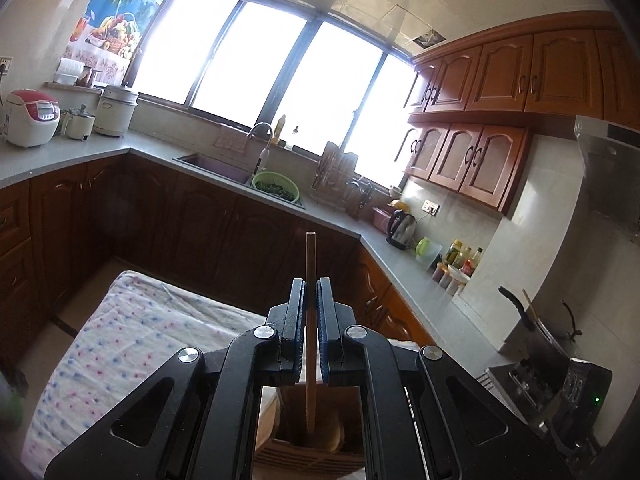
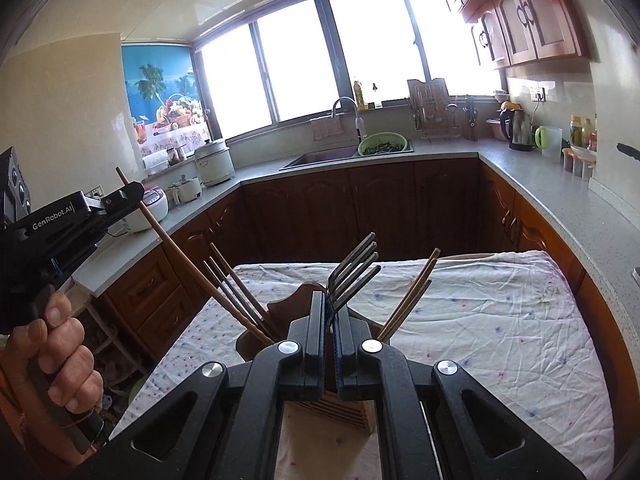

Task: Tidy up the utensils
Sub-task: 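Lower the chopstick and fork into the holder and open both tools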

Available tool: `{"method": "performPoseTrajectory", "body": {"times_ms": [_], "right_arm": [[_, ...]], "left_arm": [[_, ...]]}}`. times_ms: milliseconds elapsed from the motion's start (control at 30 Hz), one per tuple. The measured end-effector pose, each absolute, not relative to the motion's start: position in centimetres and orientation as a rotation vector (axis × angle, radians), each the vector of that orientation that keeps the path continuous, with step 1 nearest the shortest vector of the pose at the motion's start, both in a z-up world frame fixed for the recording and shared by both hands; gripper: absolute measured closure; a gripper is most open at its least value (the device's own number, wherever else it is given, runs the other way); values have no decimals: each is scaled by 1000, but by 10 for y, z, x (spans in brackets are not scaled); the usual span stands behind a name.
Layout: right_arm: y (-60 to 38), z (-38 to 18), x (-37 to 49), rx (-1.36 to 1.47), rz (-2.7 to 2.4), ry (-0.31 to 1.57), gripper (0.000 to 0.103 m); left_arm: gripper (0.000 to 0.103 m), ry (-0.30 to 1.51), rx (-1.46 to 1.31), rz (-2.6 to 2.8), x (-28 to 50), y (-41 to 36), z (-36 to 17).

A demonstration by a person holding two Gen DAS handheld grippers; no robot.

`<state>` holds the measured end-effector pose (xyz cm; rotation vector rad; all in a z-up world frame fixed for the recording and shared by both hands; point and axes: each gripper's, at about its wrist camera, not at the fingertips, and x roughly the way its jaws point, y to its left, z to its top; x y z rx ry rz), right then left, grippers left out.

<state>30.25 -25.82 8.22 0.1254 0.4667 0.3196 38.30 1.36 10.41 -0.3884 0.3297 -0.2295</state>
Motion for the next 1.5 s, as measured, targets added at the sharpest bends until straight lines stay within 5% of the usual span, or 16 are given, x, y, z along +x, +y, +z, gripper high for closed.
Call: {"method": "performPoseTrajectory", "body": {"times_ms": [500,1200,1367,1500], "right_arm": [[-248,19,338,154,320,610,100],[-257,22,335,205,317,620,93],[-258,23,331,210,310,621,73],[-261,23,327,207,292,619,66]], "left_arm": [[98,478,-356,-215,407,-7,30],[96,531,-341,-213,407,-9,33],[69,531,-357,-192,403,-3,32],[46,530,-371,-159,398,5,33]]}}
